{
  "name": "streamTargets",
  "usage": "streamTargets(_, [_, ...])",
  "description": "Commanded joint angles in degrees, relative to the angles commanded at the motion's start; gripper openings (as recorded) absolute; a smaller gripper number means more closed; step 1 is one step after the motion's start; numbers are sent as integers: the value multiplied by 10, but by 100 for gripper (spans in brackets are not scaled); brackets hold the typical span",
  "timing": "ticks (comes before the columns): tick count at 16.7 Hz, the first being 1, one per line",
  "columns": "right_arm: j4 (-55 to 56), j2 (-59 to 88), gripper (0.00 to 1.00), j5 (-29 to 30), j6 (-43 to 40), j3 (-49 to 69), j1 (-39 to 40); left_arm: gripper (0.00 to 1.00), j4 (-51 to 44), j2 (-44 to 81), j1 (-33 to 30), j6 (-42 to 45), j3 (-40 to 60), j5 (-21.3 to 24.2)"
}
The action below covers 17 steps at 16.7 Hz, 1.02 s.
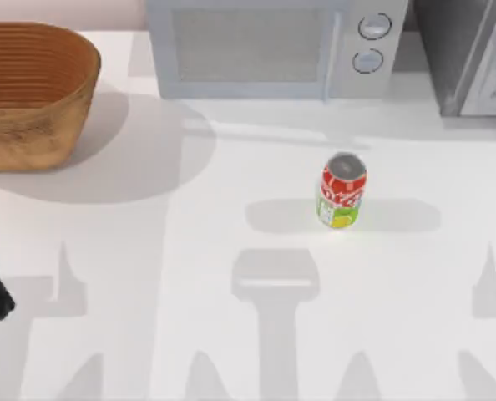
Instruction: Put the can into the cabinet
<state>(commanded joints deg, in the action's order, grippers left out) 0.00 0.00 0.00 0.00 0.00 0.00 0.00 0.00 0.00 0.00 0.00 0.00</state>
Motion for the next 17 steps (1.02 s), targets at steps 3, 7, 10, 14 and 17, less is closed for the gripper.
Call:
streamTargets(3, [4, 5, 100, 2, 0, 1, 2, 100, 0, 0, 0, 0, 0, 0])
streamTargets(7, [61, 83, 100, 30, 0, 22, 29, 100, 0, 0, 0, 0, 0, 0])
streamTargets(10, [143, 195, 100, 70, 1, 51, 67, 100, 0, 0, 0, 0, 0, 0])
streamTargets(14, [288, 392, 100, 141, 1, 104, 135, 100, 0, 0, 0, 0, 0, 0])
streamTargets(17, [413, 563, 100, 203, 1, 149, 194, 100, 0, 0, 0, 0, 0, 0])
